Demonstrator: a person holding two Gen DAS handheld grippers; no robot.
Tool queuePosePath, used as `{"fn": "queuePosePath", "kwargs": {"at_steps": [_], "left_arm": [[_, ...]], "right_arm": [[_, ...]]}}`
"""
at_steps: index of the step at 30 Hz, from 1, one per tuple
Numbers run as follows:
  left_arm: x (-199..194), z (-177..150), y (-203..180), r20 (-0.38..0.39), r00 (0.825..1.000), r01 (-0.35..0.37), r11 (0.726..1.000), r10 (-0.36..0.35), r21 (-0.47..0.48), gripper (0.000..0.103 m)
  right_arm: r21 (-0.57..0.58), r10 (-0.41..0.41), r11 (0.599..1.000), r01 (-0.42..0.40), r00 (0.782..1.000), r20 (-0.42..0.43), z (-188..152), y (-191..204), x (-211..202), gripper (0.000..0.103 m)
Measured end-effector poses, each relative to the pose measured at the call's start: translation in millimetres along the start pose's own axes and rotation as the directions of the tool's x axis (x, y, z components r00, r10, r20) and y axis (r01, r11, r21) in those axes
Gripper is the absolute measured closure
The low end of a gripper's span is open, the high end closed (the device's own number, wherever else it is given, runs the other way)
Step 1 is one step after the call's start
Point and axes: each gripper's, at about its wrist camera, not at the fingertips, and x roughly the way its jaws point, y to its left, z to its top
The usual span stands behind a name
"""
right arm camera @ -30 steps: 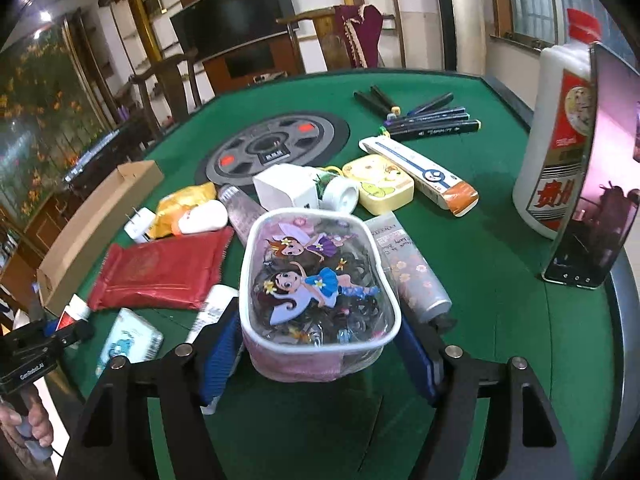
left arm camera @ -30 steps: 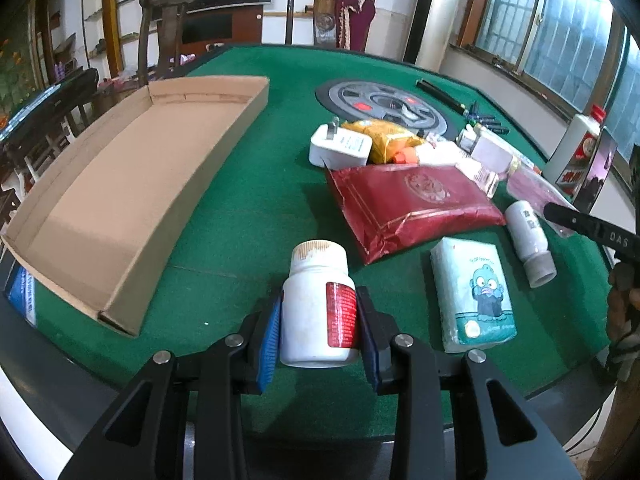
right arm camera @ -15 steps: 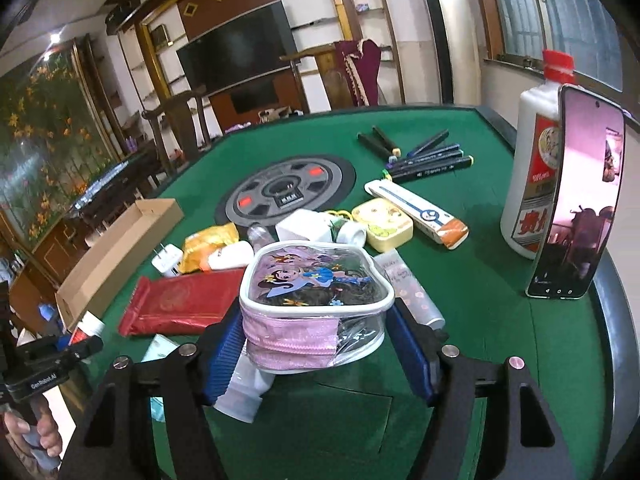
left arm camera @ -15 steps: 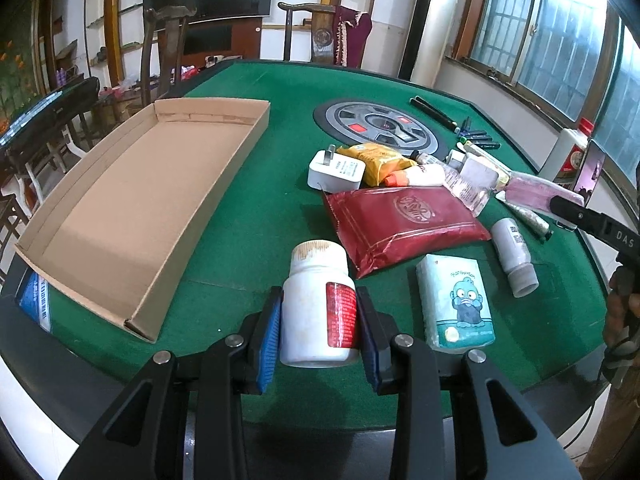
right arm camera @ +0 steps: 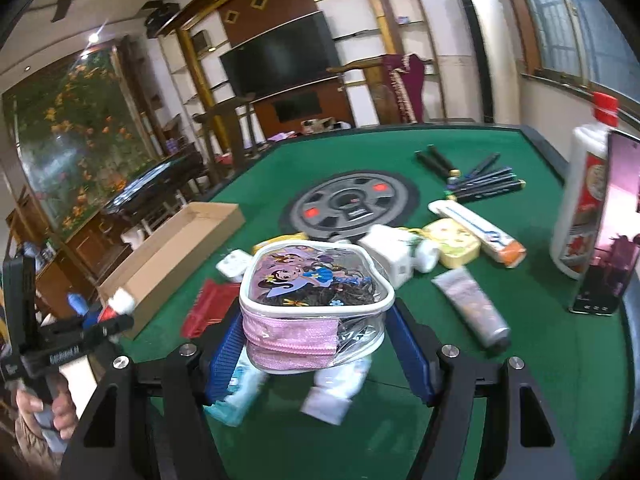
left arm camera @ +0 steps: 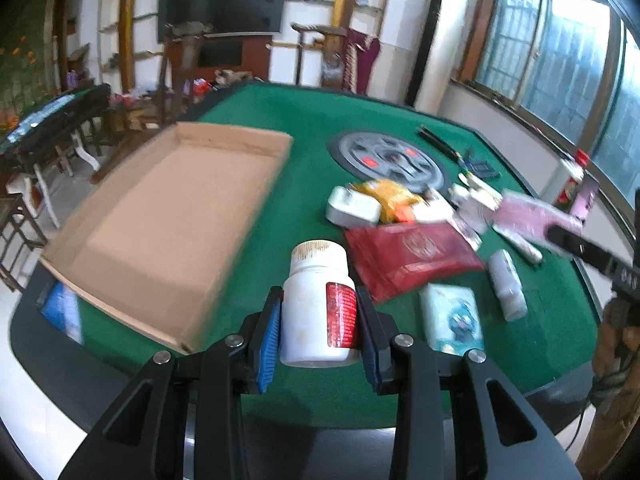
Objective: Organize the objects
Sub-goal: 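Carry the bottle into the cardboard tray and open the left tool while the right carries the pouch over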
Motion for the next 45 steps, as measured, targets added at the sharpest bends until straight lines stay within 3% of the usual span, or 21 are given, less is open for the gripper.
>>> {"fn": "queuePosePath", "kwargs": {"at_steps": [5, 10, 15, 24, 28, 35, 45], "left_arm": [[1.7, 25.2, 38.2, 0.036, 0.991, -0.129, 0.992, 0.129, -0.002, 0.069], [37.5, 36.9, 90.7, -0.055, 0.965, -0.259, 0.966, 0.257, -0.023, 0.069], [56.8, 22.6, 131.6, -0.164, 0.948, -0.296, 0.946, 0.274, -0.132, 0.069], [37.5, 1.4, 120.8, -0.192, 0.920, -0.366, 0.925, 0.342, -0.106, 0.069], [34.4, 0.2, 127.2, -0.193, 0.927, -0.347, 0.930, 0.321, -0.119, 0.069], [46.1, 15.0, 157.7, -0.210, 0.918, -0.372, 0.916, 0.337, -0.152, 0.069], [59.1, 16.4, 189.1, -0.218, 0.920, -0.360, 0.922, 0.325, -0.144, 0.069]], "right_arm": [[-0.018, 0.040, 0.999, -0.041, 0.999, -0.019, -5.5, 15.2, 9.3, 0.029], [-0.029, 0.061, 0.998, -0.062, 0.997, -0.041, -10.3, 23.4, 17.5, 0.029], [-0.047, 0.074, 0.996, -0.077, 0.995, -0.063, -11.4, 32.7, 24.3, 0.029], [-0.102, 0.124, 0.986, -0.133, 0.988, -0.093, -6.9, 59.7, 40.4, 0.029], [-0.145, 0.147, 0.976, -0.162, 0.983, -0.108, -0.7, 80.8, 47.4, 0.029], [-0.229, 0.206, 0.945, -0.234, 0.969, -0.137, 11.2, 134.4, 67.0, 0.029], [-0.330, 0.258, 0.882, -0.335, 0.931, -0.257, 17.7, 231.7, 137.3, 0.029]]}}
